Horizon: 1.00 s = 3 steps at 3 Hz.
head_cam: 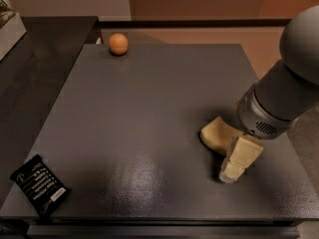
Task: Move sponge near orange
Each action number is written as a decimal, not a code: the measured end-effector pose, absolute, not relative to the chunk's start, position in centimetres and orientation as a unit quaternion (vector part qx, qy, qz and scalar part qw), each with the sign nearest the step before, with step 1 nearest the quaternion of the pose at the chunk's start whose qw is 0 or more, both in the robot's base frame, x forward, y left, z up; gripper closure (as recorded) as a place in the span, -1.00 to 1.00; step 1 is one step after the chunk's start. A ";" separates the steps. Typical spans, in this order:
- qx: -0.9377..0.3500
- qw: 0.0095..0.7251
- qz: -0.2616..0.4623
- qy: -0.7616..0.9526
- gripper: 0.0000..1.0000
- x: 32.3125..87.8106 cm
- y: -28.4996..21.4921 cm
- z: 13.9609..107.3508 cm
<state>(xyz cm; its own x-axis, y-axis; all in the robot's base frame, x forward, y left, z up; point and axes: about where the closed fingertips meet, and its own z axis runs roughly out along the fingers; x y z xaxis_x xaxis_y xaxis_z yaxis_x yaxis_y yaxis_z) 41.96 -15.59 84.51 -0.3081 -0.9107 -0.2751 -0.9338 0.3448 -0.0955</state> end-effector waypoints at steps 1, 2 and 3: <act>-0.568 0.135 0.042 0.811 -0.78 42.2 -15.8 83.7; -0.567 0.133 0.042 0.812 -0.72 42.3 -15.8 83.4; -0.567 0.129 0.042 0.813 -0.07 42.3 -16.2 83.0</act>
Offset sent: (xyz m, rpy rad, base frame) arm 0.0053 -0.0080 -0.0204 -0.0116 0.0333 -0.0123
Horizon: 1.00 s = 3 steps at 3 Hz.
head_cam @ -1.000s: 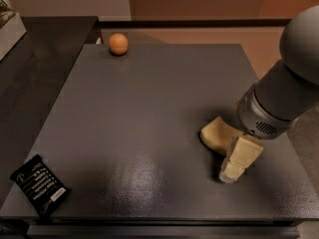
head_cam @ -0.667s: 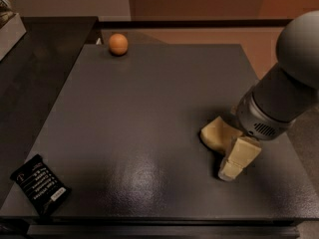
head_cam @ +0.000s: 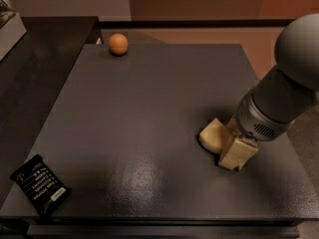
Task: Move sponge near orange
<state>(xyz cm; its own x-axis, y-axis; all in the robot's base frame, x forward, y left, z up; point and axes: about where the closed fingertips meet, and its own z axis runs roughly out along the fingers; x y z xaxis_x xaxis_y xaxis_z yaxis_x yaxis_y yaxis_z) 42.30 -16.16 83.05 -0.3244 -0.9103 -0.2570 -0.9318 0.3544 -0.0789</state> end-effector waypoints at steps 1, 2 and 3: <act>-0.567 0.128 0.041 0.813 0.39 42.3 -16.2 83.0; -0.567 0.128 0.041 0.813 0.85 42.3 -16.2 83.3; -0.567 0.128 0.041 0.813 1.00 42.3 -16.2 83.3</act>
Offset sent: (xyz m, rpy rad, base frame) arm 0.0404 0.0356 0.0731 0.0197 -0.1186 0.0906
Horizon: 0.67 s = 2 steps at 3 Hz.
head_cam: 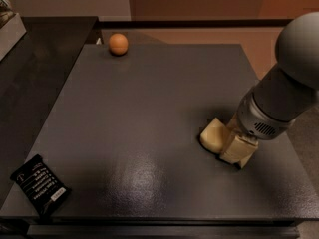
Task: Move sponge near orange
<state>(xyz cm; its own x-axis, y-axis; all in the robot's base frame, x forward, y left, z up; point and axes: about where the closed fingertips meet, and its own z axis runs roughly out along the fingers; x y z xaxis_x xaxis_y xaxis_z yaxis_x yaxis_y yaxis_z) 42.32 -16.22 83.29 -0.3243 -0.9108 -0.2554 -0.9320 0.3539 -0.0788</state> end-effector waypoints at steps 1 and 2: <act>-0.580 0.159 0.027 0.798 1.00 45.2 -13.8 86.9; -0.580 0.158 0.027 0.799 1.00 45.1 -13.8 86.8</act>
Offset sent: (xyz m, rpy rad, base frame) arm 0.0199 0.0161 0.0223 0.0042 -0.0426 0.0206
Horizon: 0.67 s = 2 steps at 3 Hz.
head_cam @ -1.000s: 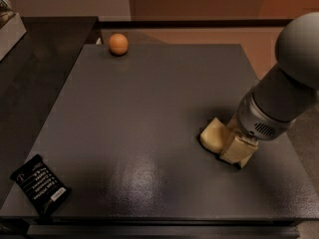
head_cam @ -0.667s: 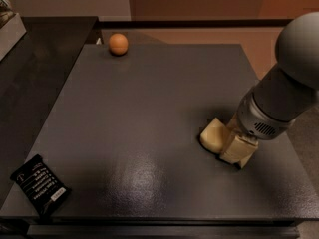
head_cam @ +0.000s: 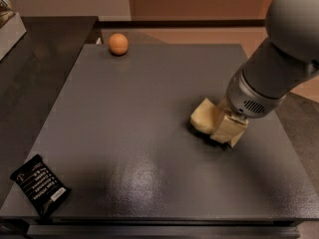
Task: Move sponge near orange
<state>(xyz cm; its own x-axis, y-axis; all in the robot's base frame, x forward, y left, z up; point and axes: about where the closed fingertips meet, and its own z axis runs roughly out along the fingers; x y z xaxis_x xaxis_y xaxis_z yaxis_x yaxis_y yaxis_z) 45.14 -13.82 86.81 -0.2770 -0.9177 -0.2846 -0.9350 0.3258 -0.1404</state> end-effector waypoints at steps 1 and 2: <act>-0.574 0.158 0.033 0.803 1.00 45.3 -13.8 86.6; -0.571 0.174 0.044 0.801 1.00 46.9 -12.2 86.8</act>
Offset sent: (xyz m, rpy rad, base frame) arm 0.0395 0.0352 0.0014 0.0974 -0.0227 -0.0148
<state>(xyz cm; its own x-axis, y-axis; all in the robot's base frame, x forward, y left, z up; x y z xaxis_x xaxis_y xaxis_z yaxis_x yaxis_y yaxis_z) 46.94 -12.20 86.79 -0.2875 -0.8991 -0.3301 -0.9300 0.3444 -0.1283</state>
